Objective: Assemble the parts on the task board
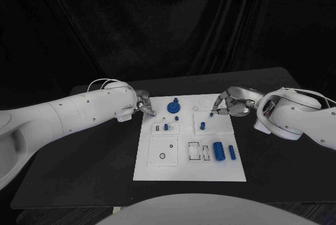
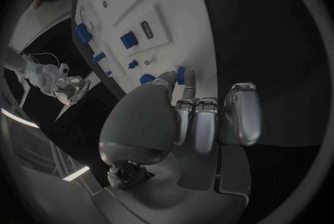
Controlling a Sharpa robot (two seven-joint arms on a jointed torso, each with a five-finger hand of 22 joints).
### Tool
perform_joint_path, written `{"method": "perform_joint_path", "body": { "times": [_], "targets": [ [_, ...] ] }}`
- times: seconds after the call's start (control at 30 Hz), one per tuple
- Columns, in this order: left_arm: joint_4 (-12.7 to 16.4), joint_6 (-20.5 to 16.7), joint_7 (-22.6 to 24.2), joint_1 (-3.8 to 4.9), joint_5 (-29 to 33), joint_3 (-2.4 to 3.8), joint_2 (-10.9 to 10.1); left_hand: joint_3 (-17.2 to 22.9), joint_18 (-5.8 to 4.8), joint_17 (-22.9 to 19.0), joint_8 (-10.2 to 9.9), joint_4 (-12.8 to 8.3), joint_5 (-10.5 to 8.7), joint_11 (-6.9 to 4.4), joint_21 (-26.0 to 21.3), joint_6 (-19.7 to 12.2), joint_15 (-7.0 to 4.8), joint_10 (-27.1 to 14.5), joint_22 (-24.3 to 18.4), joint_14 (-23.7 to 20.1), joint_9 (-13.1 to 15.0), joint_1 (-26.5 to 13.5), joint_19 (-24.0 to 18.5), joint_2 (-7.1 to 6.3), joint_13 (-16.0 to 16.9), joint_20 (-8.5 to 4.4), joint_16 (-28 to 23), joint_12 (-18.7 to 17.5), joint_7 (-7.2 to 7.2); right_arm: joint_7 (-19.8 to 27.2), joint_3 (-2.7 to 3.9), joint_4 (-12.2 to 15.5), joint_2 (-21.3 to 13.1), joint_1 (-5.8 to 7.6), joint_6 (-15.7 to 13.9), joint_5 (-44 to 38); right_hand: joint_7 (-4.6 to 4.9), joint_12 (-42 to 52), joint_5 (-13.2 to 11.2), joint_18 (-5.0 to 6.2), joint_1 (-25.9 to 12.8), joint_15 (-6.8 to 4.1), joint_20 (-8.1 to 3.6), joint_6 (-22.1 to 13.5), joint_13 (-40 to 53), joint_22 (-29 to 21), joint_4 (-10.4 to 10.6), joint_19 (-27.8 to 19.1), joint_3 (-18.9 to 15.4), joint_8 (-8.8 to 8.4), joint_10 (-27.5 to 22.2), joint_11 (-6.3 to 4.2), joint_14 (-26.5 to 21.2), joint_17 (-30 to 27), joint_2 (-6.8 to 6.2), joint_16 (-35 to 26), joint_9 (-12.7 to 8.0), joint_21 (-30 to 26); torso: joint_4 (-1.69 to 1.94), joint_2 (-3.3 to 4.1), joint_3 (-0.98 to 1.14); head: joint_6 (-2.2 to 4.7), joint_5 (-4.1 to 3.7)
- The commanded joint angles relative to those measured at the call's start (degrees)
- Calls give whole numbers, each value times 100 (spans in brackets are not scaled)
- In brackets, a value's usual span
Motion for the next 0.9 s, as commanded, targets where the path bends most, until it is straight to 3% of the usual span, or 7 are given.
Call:
{"method": "perform_joint_path", "body": {
  "times": [0.03,0.2,0.3,0.4,0.63,0.73,0.9],
  "targets": [
    [29,-110,126,-12,-14,3,-23,538,-63,1509,21,-57,146,23,-14,59,-42,435,1067,607,65,-140,9,-220,1392,-21,38,18,-40,-94,4,-3,-2,-19,22,-5,15,-17,33,-12,58,-42,-29,43,1440,987,-6,79,29,-40,559,-26,275,-4,8,-39,-7,-21,-3,-5,0,1,-3],
    [133,-144,84,-10,89,3,-125,1297,-66,1509,74,-209,148,11,0,89,-49,434,1070,607,211,-409,22,-511,1386,-28,38,11,-41,-108,4,-5,-8,-29,45,-5,13,-20,35,-11,81,-44,-30,53,1434,985,-25,76,51,-44,556,-28,274,-11,18,-44,-7,-30,-2,-6,-3,1,5],
    [289,-110,-47,3,453,3,-255,1492,-65,1509,72,-269,147,12,-5,81,-48,420,1069,607,241,-493,20,-571,1370,-28,38,-9,-37,-119,4,-1,-18,-34,52,-5,12,-21,35,-9,91,-45,-31,56,1433,983,-32,73,60,-47,555,-29,271,-27,22,-53,-7,-38,-2,-3,-2,1,-13],
    [523,-53,-248,50,949,4,-428,1570,-61,1509,64,-289,147,15,-23,70,-47,404,1063,607,252,-564,10,-601,1350,-28,38,-32,-31,-127,4,5,-32,-37,52,-5,11,-25,37,-8,101,-45,-31,58,1424,982,-41,72,69,-49,551,-30,270,-28,24,-54,-7,-41,-2,-2,-4,1,-21],
    [1269,97,-928,270,1606,4,-853,1658,-40,1509,31,-298,123,24,-113,48,-42,347,1033,607,252,-750,-43,-612,1284,-24,38,-110,-20,-141,4,12,-45,-40,54,-5,11,-28,38,-7,110,-46,-31,60,1419,980,-49,70,75,-51,547,-30,270,-32,25,-57,-7,-47,-2,-2,-3,1,11],
    [1574,-5,-1145,319,1623,3,-979,1676,-31,1509,10,-305,117,31,-159,42,-37,326,1019,607,246,-840,-69,-582,1259,-21,38,-140,-13,-142,4,13,-36,-41,42,-5,10,-33,39,-7,118,-46,-32,63,1407,980,-57,69,82,-52,541,-31,267,-42,25,-64,-7,-48,-5,-8,-1,1,27],
    [1982,-282,-1347,344,1369,1,-1126,1627,-8,1509,0,-300,92,46,-267,52,-24,278,986,607,251,-967,-135,-521,1206,-11,38,-204,-1,-147,4,45,-66,-41,30,-5,15,-31,39,-7,124,-47,-32,52,1413,980,-66,68,84,-63,544,-29,268,-41,13,-63,-10,-50,-2,-7,-1,1,-10]
  ]
}}
